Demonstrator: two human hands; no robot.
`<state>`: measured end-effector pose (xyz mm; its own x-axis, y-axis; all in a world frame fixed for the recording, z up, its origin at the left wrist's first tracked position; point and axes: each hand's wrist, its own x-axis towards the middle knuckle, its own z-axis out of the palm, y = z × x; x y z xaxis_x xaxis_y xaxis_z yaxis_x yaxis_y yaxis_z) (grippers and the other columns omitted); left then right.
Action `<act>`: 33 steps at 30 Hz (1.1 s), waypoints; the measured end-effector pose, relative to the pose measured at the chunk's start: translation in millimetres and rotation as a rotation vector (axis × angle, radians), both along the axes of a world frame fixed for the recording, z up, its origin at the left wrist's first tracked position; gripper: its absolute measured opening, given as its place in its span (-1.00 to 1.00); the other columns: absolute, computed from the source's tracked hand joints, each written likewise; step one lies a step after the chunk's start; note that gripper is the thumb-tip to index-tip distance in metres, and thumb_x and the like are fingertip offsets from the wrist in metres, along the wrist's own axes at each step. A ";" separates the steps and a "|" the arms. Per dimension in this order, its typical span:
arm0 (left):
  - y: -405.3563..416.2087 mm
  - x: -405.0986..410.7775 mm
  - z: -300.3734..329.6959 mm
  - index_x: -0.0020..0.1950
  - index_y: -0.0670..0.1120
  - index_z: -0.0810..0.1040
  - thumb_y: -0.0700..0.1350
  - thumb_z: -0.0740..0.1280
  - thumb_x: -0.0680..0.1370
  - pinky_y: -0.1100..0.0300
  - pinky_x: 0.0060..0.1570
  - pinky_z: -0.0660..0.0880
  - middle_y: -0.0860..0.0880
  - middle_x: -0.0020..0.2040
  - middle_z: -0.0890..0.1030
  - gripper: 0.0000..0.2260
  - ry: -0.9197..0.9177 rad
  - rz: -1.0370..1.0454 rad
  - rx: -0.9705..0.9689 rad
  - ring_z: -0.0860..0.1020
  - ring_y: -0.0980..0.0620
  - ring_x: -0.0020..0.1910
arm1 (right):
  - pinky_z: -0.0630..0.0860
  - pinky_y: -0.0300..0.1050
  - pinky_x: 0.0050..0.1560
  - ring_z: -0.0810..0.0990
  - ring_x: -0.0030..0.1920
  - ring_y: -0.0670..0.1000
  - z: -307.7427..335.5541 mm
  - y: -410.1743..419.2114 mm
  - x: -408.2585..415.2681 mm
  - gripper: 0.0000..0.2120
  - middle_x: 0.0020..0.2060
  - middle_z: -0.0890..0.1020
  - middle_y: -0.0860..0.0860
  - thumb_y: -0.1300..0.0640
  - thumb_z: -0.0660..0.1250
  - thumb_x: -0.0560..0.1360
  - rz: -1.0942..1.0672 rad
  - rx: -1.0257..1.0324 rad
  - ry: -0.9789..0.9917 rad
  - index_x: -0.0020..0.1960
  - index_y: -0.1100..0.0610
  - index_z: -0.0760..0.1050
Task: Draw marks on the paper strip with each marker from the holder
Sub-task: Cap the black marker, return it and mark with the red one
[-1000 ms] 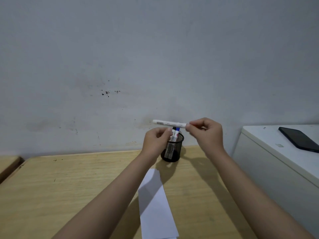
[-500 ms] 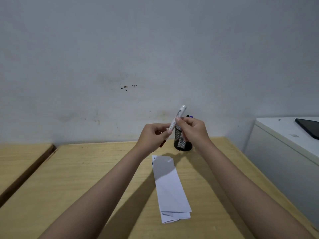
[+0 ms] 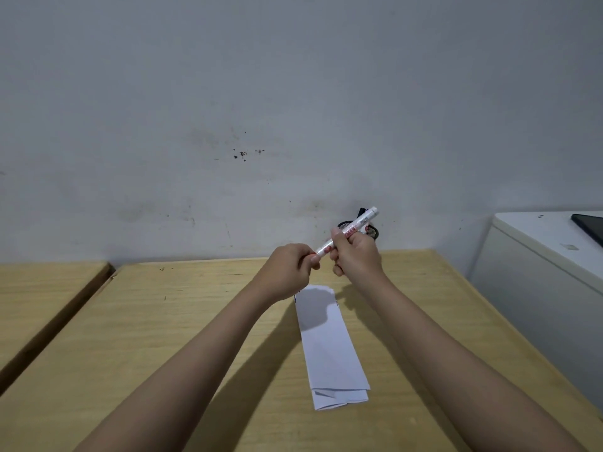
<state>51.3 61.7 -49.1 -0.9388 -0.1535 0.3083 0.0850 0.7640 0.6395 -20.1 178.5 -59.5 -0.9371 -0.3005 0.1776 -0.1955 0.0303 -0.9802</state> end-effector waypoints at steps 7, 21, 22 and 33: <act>-53.9 23.3 -36.9 -0.21 -0.17 0.57 -0.21 0.16 0.58 0.19 -0.23 0.42 0.00 -0.38 0.52 -0.75 -0.176 -0.021 0.361 0.48 0.07 -0.38 | 0.31 -0.24 -0.57 0.32 -0.60 -0.15 35.6 51.9 -50.3 -0.74 -0.51 0.41 -0.03 0.10 0.16 0.61 -0.272 -0.571 -0.049 -0.23 0.13 0.41; -61.9 -50.1 -79.6 0.09 -0.23 0.54 -0.28 0.28 0.47 0.21 -0.12 0.40 -0.14 -0.07 0.62 -0.79 -0.193 0.278 0.060 0.51 0.00 -0.16 | 0.46 -0.23 -0.52 0.43 -0.51 -0.11 -42.3 0.9 -6.0 -0.78 -0.41 0.52 0.02 0.10 0.26 0.57 -0.168 -0.214 -0.168 -0.20 0.19 0.48; -63.0 -52.6 -79.9 0.08 -0.22 0.54 -0.29 0.28 0.46 0.20 -0.11 0.41 -0.16 -0.03 0.62 -0.79 -0.199 0.272 0.048 0.51 -0.01 -0.14 | 0.46 -0.22 -0.51 0.44 -0.50 -0.11 -44.2 -0.6 -7.3 -0.79 -0.41 0.52 0.02 0.10 0.26 0.57 -0.171 -0.205 -0.167 -0.19 0.20 0.49; -35.7 -4.4 -78.1 0.01 0.04 0.57 -0.08 0.41 0.42 0.36 -0.24 0.41 0.02 0.01 0.50 -0.82 0.007 0.237 0.240 0.51 0.10 -0.17 | 0.43 -0.15 -0.46 0.47 -0.61 -0.09 -64.1 -17.6 -11.0 -0.83 -0.46 0.51 0.03 0.08 0.42 0.45 -0.207 -0.158 -0.275 -0.16 0.19 0.54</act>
<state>46.9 26.0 -127.1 -0.8664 -0.4360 0.2432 -0.0716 0.5905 0.8039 -31.1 160.9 -123.6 -0.9942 -0.0890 -0.0603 0.0703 -0.1144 -0.9909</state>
